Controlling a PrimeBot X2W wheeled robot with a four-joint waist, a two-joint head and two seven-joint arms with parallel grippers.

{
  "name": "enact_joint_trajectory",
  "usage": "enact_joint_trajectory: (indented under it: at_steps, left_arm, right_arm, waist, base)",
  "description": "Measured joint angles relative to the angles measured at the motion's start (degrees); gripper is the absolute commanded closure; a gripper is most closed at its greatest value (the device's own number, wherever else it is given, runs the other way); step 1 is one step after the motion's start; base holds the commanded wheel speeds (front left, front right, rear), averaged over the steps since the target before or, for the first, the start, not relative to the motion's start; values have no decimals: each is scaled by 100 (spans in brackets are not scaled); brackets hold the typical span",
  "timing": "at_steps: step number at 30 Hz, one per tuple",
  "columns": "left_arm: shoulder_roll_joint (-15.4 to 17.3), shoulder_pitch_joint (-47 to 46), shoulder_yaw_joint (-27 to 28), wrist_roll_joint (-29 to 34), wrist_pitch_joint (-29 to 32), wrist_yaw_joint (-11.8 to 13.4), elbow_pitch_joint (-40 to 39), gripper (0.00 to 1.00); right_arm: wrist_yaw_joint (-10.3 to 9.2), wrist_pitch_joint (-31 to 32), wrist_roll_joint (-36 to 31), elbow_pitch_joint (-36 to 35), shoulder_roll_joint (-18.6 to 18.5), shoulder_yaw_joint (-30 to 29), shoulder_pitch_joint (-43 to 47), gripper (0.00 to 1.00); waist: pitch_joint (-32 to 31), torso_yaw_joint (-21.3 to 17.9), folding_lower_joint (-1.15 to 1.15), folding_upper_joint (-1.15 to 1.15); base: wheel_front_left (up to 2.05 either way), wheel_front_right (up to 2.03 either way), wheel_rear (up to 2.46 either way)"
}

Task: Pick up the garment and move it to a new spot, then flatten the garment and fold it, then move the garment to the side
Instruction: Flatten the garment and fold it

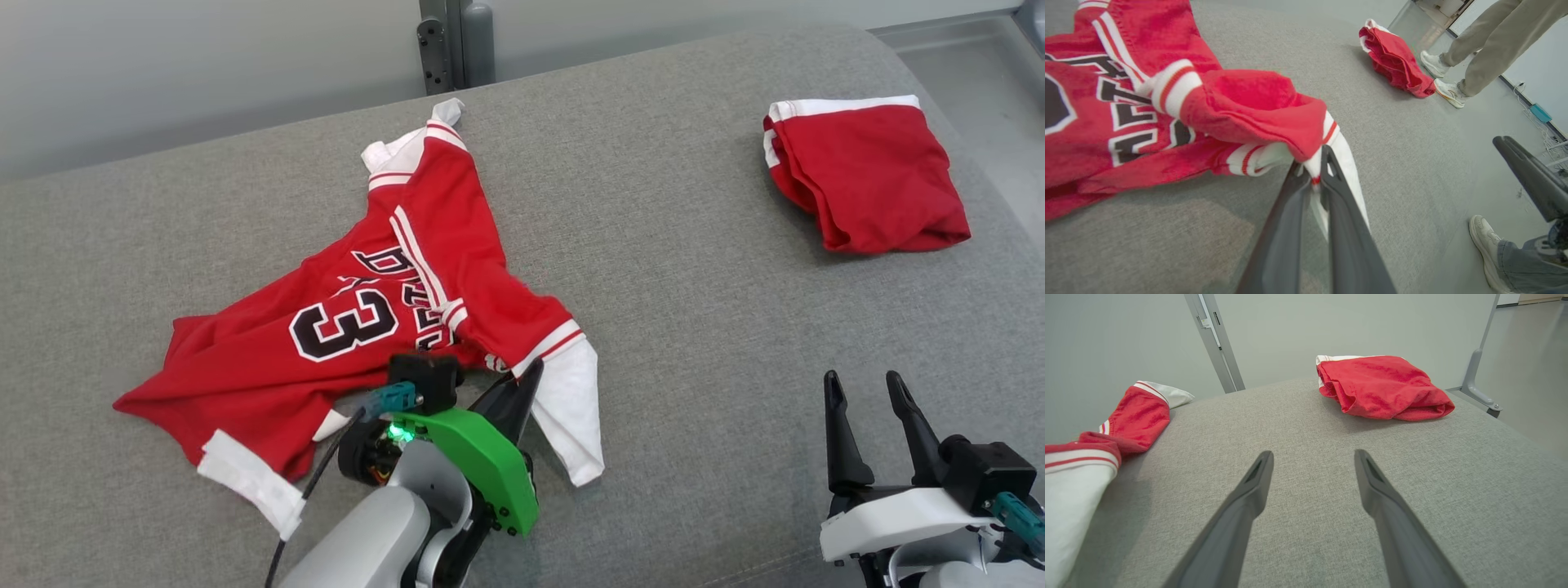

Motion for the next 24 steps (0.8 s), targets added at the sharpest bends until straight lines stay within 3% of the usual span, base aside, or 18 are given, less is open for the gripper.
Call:
enact_joint_trajectory:
  at_steps: [6,10,14,15,16,17,18,19,24]
  left_arm:
    - [333,-689,-412,350,1069,64,-361,100]
    - [358,-1109,-801,630,1697,-26,13,100]
    - [278,-1331,-1092,895,1848,-88,671,100]
    - [224,-1374,-1127,916,1840,-102,831,93]
    - [176,-1418,-1183,959,1800,-141,948,74]
    - [104,-1451,-1226,1013,1727,-142,1070,37]
    - [31,-1471,-1223,1012,1657,-163,1147,11]
    - [-40,-1490,-1237,1007,1592,-190,1190,0]
    - [-236,-1547,-1274,998,1365,-260,1145,0]
  right_arm:
    - [0,0,151,74,5,175,-107,0]
    - [0,0,237,136,-2,252,-135,0]
    - [0,0,310,207,1,314,-190,0]
    - [0,0,332,219,-1,318,-203,0]
    - [0,0,363,226,0,320,-216,0]
    - [0,0,380,231,-1,318,-221,0]
    - [0,0,402,236,1,315,-221,0]
    - [0,0,411,240,0,299,-221,0]
    - [0,0,417,247,-1,194,-179,0]
  waist:
    - [25,-198,0,0]
    - [63,-398,0,0]
    - [137,-622,0,0]
    - [157,-677,0,0]
    - [178,-733,0,0]
    - [203,-794,0,0]
    - [224,-843,0,0]
    - [244,-889,0,0]
    - [304,-995,0,0]
  base:
    - [0,0,0]
    - [0,0,0]
    - [0,0,0]
    - [0,0,0]
    - [0,0,0]
    - [0,0,0]
    - [0,0,0]
    - [0,0,0]
    - [0,0,0]
